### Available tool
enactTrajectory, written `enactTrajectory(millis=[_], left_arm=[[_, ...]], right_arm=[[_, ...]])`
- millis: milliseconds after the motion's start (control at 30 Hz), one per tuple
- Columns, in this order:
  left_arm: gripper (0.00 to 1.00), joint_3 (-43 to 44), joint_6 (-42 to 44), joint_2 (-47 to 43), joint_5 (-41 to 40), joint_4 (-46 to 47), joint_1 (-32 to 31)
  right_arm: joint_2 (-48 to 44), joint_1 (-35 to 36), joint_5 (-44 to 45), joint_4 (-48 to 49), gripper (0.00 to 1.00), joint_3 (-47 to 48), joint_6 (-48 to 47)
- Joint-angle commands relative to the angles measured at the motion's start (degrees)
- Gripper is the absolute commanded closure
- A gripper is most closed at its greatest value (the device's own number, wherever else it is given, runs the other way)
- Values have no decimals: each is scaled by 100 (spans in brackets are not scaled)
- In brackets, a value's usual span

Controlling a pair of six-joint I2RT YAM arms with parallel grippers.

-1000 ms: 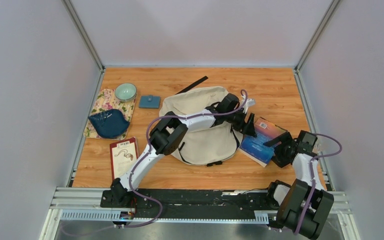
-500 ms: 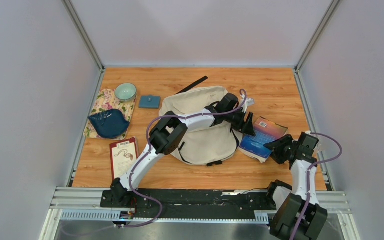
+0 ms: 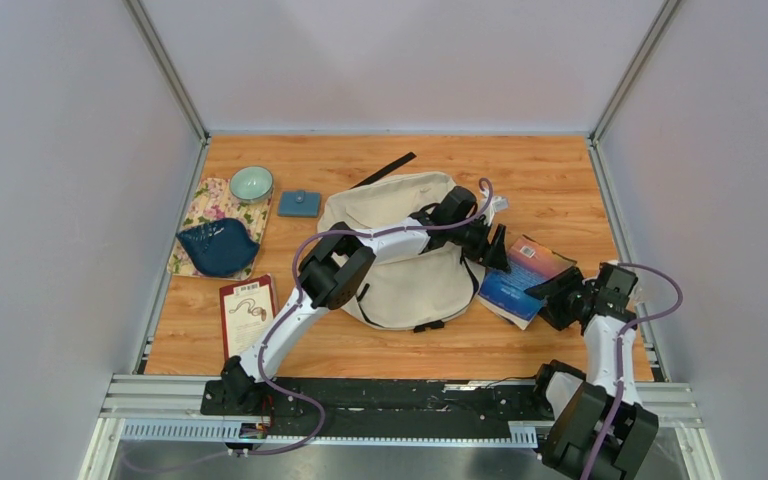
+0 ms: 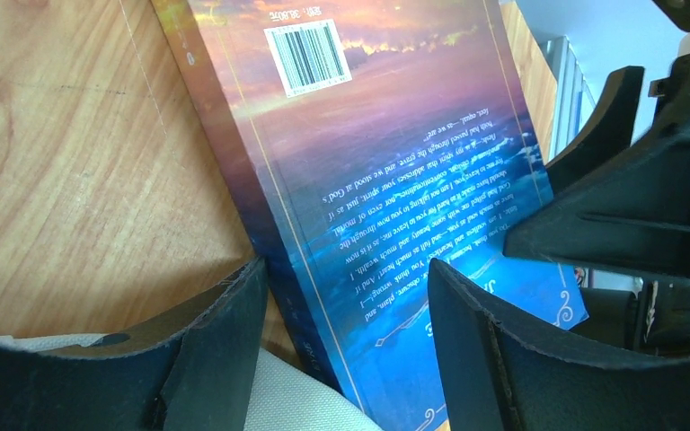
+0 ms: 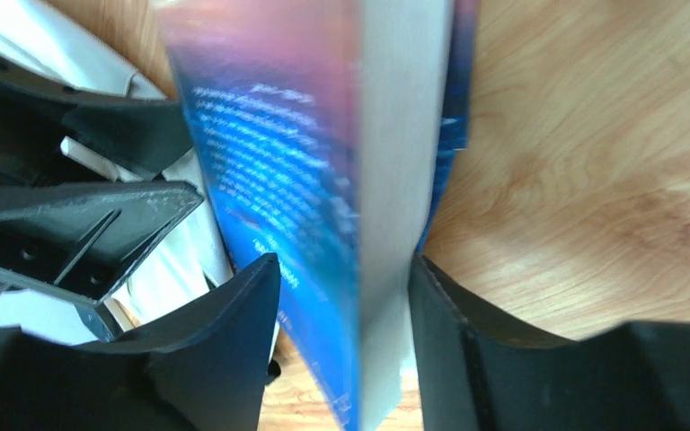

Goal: Pack the student bag
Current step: Pick up the book from the center of the board.

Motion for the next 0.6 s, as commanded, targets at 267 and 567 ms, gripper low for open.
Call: enactTrajectory(millis=[267,567], left_arm=[[30,-16,-488,-122,858,441,-294],[29,-33,-374,-359,806,309,-285]], right_arm=[[9,71,-1434,208,98,582,-308],[-711,71,-626,-627,100,1179,-440]])
